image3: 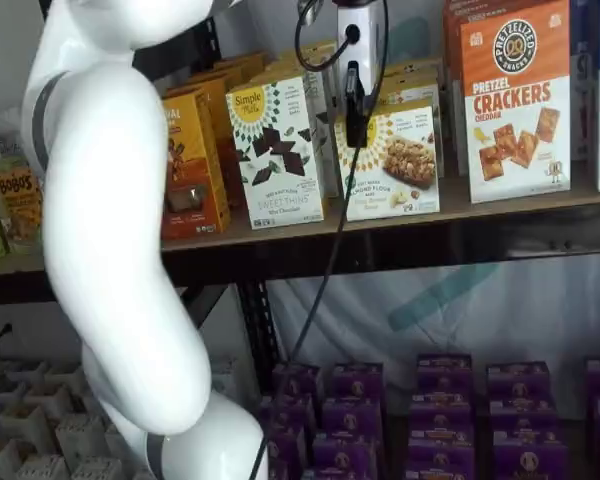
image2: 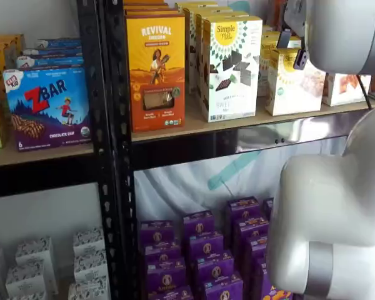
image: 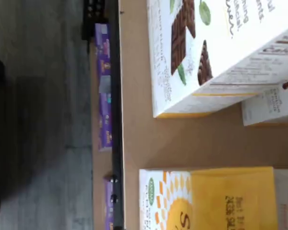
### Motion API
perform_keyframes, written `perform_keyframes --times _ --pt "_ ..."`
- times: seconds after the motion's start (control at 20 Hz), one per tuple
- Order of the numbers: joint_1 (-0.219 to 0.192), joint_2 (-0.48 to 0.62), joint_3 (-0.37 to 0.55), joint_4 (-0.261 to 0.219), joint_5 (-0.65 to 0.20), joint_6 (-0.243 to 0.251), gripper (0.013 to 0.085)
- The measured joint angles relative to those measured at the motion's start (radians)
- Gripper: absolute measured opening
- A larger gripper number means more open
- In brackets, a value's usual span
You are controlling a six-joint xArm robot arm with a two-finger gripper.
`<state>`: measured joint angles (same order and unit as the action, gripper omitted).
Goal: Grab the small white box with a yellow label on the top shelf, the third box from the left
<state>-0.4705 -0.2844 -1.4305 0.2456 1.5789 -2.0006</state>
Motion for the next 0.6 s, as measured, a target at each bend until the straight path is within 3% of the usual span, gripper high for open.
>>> perform_keyframes --times 0.3,0.6 --pt "0.032 0.063 -0.075 -0.061 0.074 0.026 0.0850" --pt "0.070 0.084 -0.086 -0.125 0.071 0.051 0.0850"
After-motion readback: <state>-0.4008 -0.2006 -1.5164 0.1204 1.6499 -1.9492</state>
